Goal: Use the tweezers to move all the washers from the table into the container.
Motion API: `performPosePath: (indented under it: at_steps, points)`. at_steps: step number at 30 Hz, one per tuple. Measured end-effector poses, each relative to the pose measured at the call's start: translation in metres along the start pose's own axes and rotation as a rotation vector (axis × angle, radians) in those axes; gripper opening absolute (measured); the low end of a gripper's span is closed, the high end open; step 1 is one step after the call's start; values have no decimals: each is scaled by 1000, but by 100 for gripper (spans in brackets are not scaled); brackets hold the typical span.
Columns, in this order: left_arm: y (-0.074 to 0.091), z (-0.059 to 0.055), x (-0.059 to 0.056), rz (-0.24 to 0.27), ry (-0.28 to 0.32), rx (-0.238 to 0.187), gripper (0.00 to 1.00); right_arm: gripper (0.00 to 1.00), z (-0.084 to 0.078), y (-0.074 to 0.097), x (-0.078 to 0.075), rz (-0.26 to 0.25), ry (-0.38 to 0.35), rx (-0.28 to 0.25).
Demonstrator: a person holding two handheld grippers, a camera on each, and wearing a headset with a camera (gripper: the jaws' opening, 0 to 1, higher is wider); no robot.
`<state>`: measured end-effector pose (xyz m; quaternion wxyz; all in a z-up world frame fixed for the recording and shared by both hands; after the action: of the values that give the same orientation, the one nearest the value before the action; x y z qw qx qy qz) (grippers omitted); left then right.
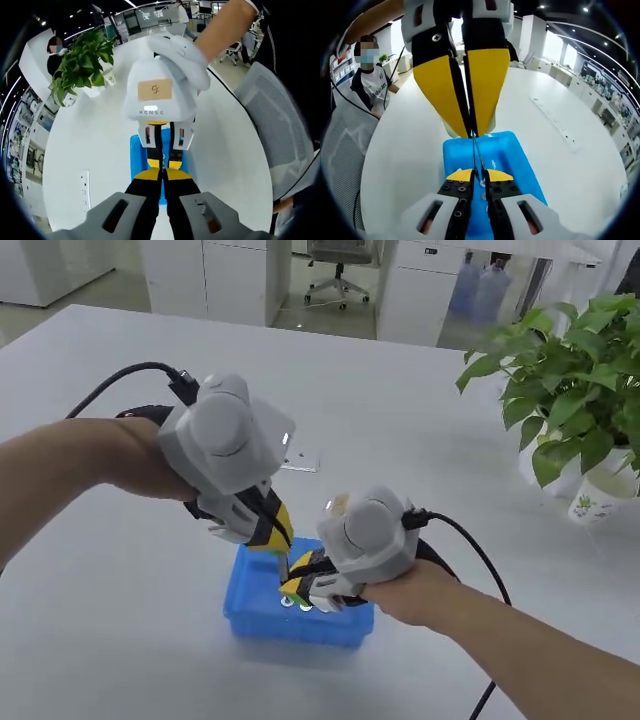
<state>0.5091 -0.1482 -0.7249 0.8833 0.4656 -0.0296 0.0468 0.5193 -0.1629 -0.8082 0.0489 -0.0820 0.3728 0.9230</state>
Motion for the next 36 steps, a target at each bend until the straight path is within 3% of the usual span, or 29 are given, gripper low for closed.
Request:
performPosePath:
  at_steps: [10, 19, 30, 36]
  points:
    - [16, 5, -9, 11, -7, -6, 5, 9, 12, 14, 7, -12, 23, -13]
    - [27, 6, -29, 37, -28, -12, 5, 8, 16, 33, 25, -22, 106, 11]
    - [18, -6, -64, 31, -21, -11, 5, 8, 8, 45, 57, -3, 184, 65]
    - [8, -14, -77, 17, 0, -19, 5, 8, -1, 45, 72, 20, 199, 91]
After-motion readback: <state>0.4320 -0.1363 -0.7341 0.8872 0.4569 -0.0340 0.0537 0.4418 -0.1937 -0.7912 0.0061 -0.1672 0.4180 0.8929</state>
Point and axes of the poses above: the centre of the closed fingertips' face, and the gripper's own axes: y roughly backward along the fingers, x roughly to its left, z roughly out of its top, the point moved 3 cm from there along y, roughly backward along the fingers, and after that the axes turned 9 degrees about y, right-handed, at the moved point
